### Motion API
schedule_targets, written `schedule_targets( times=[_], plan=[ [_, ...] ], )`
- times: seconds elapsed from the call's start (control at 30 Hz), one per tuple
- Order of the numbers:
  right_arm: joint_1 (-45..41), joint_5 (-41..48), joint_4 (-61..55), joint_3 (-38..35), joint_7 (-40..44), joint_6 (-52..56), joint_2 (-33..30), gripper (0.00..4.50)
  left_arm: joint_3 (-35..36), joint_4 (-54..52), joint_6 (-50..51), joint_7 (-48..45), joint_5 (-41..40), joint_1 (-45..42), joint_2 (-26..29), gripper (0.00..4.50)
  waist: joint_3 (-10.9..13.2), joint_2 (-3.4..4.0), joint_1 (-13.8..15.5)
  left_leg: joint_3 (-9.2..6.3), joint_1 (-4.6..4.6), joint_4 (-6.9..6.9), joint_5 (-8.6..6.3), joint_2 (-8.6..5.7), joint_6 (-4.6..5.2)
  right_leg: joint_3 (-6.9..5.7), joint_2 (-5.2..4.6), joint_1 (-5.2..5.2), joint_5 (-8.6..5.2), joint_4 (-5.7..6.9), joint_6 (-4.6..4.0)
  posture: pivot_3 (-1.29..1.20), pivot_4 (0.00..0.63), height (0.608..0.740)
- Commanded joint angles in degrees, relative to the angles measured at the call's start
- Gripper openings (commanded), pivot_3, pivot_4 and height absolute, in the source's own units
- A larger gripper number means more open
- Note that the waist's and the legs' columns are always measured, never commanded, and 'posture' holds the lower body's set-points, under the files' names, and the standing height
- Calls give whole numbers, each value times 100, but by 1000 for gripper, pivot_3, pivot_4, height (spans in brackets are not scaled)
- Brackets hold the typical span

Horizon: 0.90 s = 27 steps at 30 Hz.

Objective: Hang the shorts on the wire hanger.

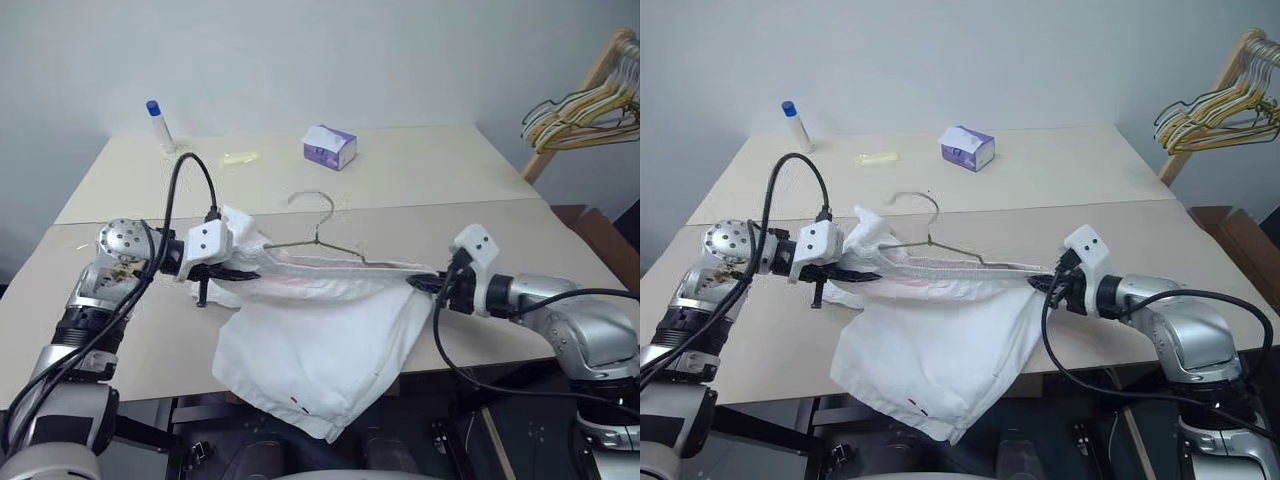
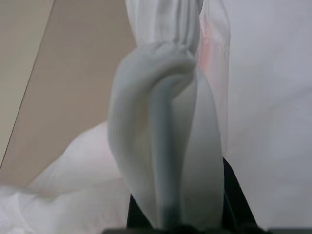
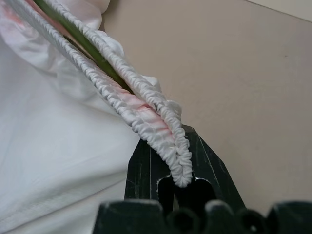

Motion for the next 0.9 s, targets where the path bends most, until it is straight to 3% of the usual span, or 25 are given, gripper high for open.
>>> schedule_targets(
  times=[0.03, 0.43, 0.63, 0.9],
  plan=[
    [-181, 26, -225, -506, -86, -96, -214, 45, -45, 133, 3, 54, 326, 19, 279, 0, 0, 0, 0, -1, -1, 0, 0, 0, 0, -1, 0, 0, 0, 0, 0, -13, 0, 740],
    [17, 127, -1478, 147, 203, -142, -334, 45, -82, 556, 420, 796, 421, -505, -264, 0, 0, -1, 11, -1, -3, 1, 0, -1, 0, -3, -1, 0, 0, -1, 1, -30, 0, 740],
    [88, -443, -1449, 755, 127, -502, -425, 45, 39, 626, 552, 943, 313, -694, -476, 0, 0, -1, -4, 4, -5, 1, 0, -1, 0, -4, 0, -2, 0, -1, 1, -33, 0, 740],
    [-219, -747, -1320, 1030, -52, -433, -222, 2783, 227, 175, 687, 828, -77, -620, -626, 0, -1, -1, -24, 2, -6, 1, 0, -1, 0, -3, 0, -4, 0, -1, 0, -21, 0, 740]
  ],
)
